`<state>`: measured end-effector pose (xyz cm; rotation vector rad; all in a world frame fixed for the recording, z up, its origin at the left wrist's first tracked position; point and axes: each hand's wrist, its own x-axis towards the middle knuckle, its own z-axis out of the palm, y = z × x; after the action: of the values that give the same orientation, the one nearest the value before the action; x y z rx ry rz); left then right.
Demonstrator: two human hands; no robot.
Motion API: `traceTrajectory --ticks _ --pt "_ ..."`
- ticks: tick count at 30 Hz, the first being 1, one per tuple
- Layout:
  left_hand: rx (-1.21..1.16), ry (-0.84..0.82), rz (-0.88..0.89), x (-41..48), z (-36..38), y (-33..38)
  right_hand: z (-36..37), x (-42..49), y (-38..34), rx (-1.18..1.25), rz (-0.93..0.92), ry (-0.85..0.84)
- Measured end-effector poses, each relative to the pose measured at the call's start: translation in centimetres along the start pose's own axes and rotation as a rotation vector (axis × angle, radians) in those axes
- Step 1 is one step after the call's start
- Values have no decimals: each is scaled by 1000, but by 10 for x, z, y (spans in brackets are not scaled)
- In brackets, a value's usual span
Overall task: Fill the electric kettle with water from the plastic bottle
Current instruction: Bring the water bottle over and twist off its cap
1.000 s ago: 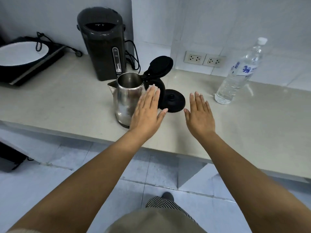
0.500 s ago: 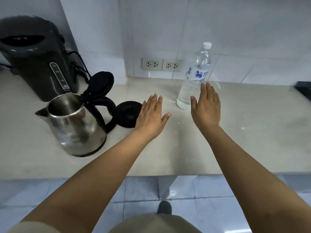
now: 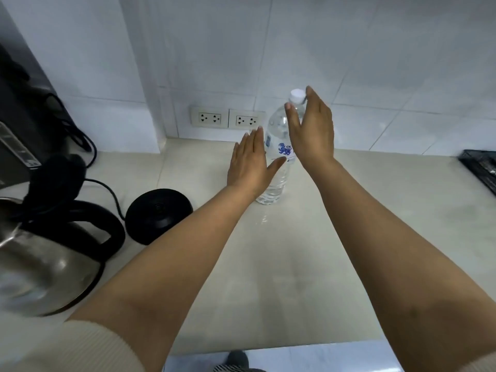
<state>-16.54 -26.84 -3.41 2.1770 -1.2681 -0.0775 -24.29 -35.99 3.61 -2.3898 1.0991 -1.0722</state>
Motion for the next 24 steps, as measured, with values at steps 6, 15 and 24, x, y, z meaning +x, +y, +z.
traceTrajectory --ticks 6,15,24 --pt "-79 79 8 28 13 9 5 18 8 198 146 -91" --pt "-58 115 19 -7 2 -2 3 -26 -11 184 7 77" --pt "-101 106 33 -97 -48 -32 -18 -105 -71 178 -40 74"
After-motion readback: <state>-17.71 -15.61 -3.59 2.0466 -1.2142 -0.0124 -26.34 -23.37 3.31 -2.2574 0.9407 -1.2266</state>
